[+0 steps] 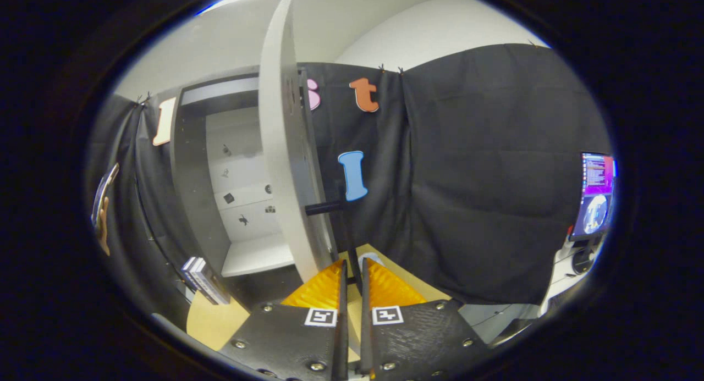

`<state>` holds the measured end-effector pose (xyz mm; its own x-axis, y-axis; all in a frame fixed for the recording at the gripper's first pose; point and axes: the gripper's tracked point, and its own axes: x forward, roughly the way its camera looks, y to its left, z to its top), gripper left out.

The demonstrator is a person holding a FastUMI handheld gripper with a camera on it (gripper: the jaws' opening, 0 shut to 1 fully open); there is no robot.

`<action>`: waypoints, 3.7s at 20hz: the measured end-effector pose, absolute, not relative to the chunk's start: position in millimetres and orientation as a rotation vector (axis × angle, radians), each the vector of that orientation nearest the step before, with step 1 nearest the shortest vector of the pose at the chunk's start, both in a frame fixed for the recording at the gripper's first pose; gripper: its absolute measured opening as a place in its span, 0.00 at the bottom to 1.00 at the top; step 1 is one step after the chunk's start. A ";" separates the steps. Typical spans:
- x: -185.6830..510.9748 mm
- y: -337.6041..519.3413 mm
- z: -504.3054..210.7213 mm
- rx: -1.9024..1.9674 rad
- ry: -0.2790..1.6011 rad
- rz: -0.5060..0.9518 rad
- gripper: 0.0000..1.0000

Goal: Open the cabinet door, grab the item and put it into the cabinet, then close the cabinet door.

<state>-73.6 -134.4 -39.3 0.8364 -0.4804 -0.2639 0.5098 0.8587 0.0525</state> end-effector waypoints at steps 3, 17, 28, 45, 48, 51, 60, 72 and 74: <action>-76.3 -137.8 -35.4 0.080 0.249 -0.570 0.09; -22.4 -69.4 -135.1 0.084 0.374 -0.189 0.09; -16.8 -17.5 -330.4 0.080 0.781 0.112 0.33; -23.5 7.7 -448.2 -0.036 1.071 0.294 0.33; -19.1 7.5 -460.8 -0.050 1.087 0.271 0.15; -16.2 9.2 -461.8 -0.074 1.099 0.256 0.05; 56.2 22.8 -327.4 -0.026 0.932 0.229 0.05; 212.8 22.5 -122.7 -0.002 0.530 0.183 0.04; 229.4 20.3 -121.8 0.003 0.529 0.167 0.04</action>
<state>229.4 20.3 -121.8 0.8498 0.1595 -0.5023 -0.1581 0.9864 0.0457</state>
